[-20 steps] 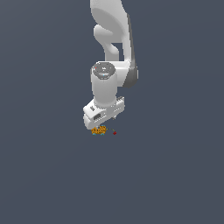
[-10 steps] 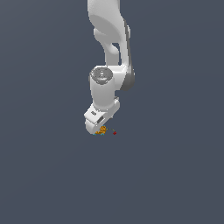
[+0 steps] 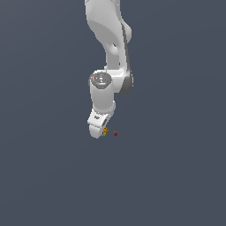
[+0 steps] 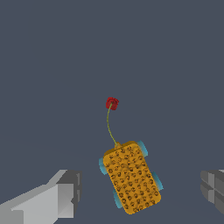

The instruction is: Pick up the object and move it to a goal position.

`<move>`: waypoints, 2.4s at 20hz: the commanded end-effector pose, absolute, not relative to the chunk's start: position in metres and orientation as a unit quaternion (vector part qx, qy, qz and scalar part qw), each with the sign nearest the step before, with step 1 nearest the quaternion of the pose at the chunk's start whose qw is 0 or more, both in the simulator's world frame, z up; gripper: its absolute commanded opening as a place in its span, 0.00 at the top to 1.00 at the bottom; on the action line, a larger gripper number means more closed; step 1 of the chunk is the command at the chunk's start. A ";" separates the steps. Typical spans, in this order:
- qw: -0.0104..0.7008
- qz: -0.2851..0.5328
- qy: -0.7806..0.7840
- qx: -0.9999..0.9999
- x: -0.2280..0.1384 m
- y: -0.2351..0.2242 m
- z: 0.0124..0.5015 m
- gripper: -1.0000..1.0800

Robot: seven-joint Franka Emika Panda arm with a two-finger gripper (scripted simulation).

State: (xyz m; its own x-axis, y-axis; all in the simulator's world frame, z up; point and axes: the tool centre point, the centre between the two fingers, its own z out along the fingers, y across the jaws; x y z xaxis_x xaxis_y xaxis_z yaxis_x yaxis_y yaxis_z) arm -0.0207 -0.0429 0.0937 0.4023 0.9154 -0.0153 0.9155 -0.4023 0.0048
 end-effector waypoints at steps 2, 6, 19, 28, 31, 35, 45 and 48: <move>0.005 -0.005 0.586 0.810 -0.023 -0.045 0.087 0.04; 0.003 -0.004 0.627 0.779 -0.026 -0.046 0.080 0.04; 0.000 0.000 0.702 0.712 -0.031 -0.049 0.066 0.04; 0.000 0.000 0.707 0.708 -0.031 -0.049 0.063 0.04; 0.000 0.000 0.707 0.707 -0.031 -0.049 0.054 0.04; 0.000 0.000 0.708 0.706 -0.032 -0.049 0.034 0.04; 0.000 0.000 0.708 0.706 -0.031 -0.049 0.015 1.00; 0.000 0.000 0.708 0.706 -0.031 -0.049 0.015 1.00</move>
State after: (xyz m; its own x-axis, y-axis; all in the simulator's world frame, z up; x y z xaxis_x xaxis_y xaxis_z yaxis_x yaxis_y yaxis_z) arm -0.0310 -0.0486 0.0161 -0.0038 1.0000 -0.0004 1.0000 0.0038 0.0010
